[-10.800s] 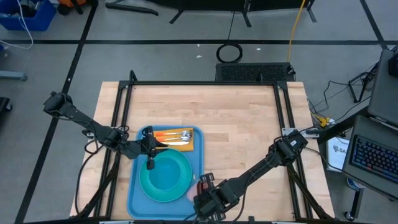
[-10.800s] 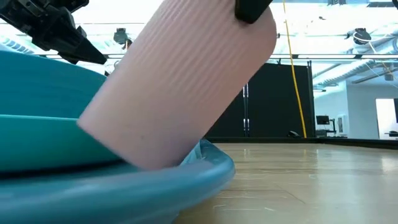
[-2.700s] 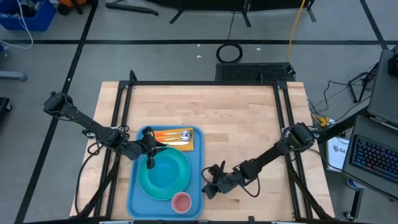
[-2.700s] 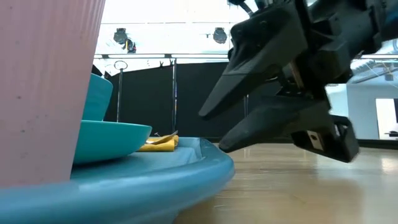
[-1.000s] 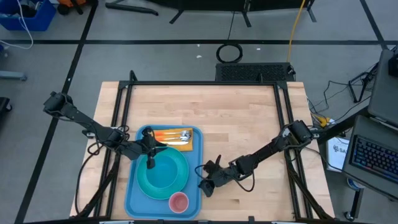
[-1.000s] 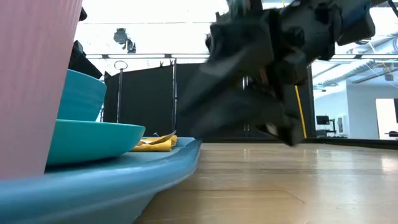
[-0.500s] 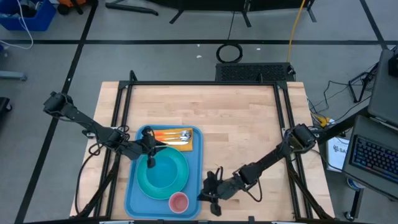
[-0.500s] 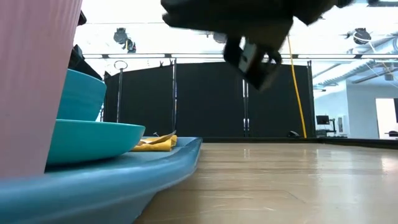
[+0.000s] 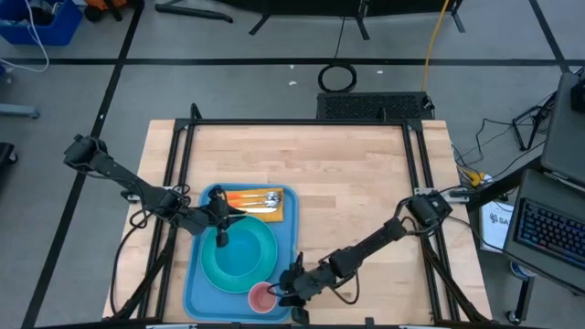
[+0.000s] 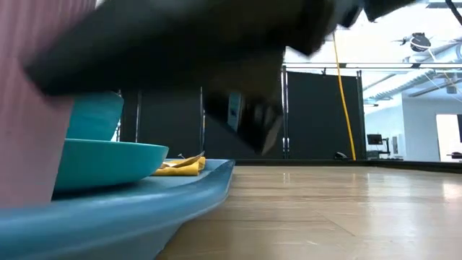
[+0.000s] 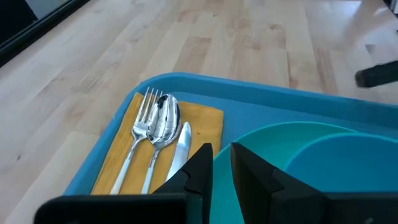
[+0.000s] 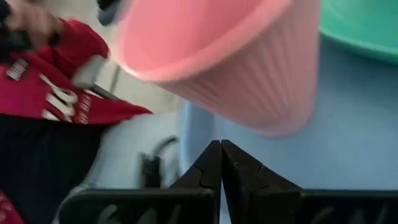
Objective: Set up tray
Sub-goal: Move the blue serving tray to the center of the table
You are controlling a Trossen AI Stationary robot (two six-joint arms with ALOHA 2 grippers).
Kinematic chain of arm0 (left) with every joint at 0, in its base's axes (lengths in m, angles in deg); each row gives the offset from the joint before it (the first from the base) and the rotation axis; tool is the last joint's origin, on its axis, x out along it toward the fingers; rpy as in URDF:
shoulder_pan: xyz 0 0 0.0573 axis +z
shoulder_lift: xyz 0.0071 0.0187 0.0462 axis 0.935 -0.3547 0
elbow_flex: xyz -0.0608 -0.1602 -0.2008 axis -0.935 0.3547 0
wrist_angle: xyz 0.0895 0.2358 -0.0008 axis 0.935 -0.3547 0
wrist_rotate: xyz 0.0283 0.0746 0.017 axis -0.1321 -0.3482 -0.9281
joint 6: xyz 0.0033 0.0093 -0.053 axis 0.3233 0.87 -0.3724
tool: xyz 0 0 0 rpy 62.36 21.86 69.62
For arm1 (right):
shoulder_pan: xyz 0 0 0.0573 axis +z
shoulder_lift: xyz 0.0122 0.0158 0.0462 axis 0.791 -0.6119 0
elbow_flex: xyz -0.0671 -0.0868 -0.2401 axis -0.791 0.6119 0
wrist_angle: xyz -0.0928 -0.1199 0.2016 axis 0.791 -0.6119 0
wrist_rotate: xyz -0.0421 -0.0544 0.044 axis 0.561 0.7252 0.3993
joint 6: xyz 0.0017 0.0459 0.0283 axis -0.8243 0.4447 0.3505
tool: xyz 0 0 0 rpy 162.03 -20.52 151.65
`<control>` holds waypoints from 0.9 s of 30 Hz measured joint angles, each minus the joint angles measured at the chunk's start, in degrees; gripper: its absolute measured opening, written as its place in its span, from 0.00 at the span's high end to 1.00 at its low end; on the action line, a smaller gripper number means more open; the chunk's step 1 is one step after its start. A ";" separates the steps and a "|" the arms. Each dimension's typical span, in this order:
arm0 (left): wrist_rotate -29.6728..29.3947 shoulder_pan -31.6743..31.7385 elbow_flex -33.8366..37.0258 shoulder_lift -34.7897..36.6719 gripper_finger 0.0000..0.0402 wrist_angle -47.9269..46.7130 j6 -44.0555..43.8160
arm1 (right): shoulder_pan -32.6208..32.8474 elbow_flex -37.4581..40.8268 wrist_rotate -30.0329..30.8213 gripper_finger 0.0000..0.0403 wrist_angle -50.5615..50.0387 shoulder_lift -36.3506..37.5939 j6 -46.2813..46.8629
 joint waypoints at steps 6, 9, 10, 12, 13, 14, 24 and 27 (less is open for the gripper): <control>0.60 0.00 0.00 0.00 0.84 0.00 0.13 | 0.52 -0.23 0.13 1.00 -3.66 0.55 2.23; 0.58 0.00 0.00 -0.01 0.84 -0.01 0.13 | 0.52 -0.15 0.13 1.00 -6.45 0.50 2.80; 0.58 0.02 0.00 -0.02 0.84 0.01 0.14 | 0.52 -0.15 0.13 1.00 -7.64 0.56 3.09; 0.56 0.04 0.00 -0.01 0.84 0.09 0.15 | 0.61 -0.15 0.18 1.00 -9.39 0.58 3.14; 0.56 0.04 0.00 0.00 0.84 0.07 0.17 | 0.63 -0.17 0.18 1.00 -9.30 0.57 2.95; 0.56 0.04 0.00 -0.02 0.84 0.09 0.17 | 0.63 -0.17 0.18 1.00 -9.43 0.57 2.94; 0.52 0.04 0.00 -0.02 0.84 0.00 0.22 | 0.66 -0.28 0.20 1.00 -13.32 0.70 6.27; 0.51 0.04 0.00 -0.02 0.84 -0.01 0.22 | 0.66 -0.29 0.16 1.00 -15.10 0.86 7.20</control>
